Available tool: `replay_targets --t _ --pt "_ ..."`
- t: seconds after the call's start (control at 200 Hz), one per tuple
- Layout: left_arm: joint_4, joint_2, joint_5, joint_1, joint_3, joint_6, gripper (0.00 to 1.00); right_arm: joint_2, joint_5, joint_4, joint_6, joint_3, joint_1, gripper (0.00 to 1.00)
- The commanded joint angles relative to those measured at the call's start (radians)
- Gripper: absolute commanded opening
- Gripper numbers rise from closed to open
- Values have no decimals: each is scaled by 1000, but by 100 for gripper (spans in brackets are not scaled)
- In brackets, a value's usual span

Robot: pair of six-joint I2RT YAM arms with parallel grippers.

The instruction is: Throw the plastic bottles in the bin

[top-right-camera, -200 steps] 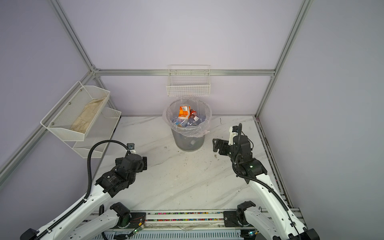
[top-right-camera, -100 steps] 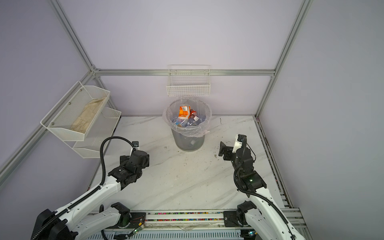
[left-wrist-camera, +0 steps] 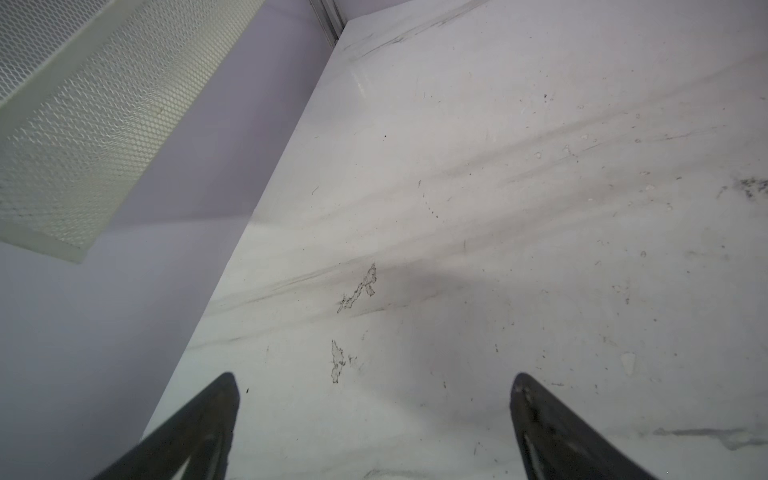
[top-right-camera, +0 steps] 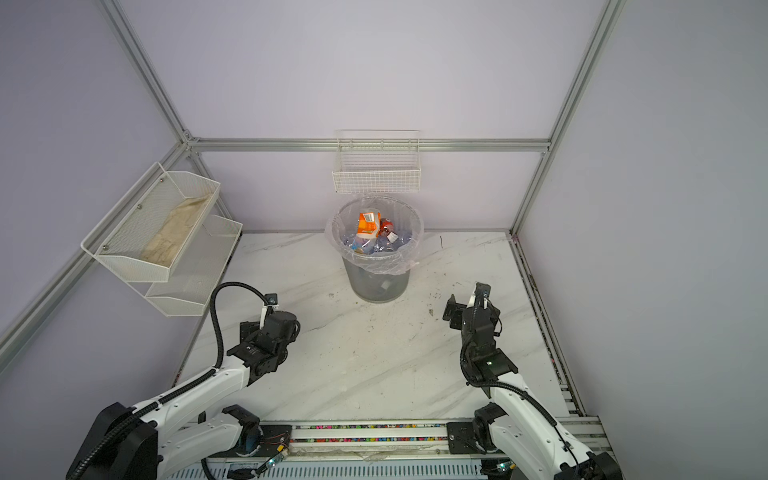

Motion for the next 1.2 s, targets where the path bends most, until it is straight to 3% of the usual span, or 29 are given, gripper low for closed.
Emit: replay_targets --t 0.0,0.455,0.93,1.195 --pt "68 4 -39 7 -30 -19 100 -29 52 113 -29 -37 4 97" --pt "65 -15 -16 4 -35 -8 100 27 96 264 -18 -112 2 97" --pt "37 -4 -49 4 -23 -37 100 97 150 300 -6 -92 3 97" --pt "46 -88 -87 4 -62 -66 100 89 192 345 -24 -112 3 97"
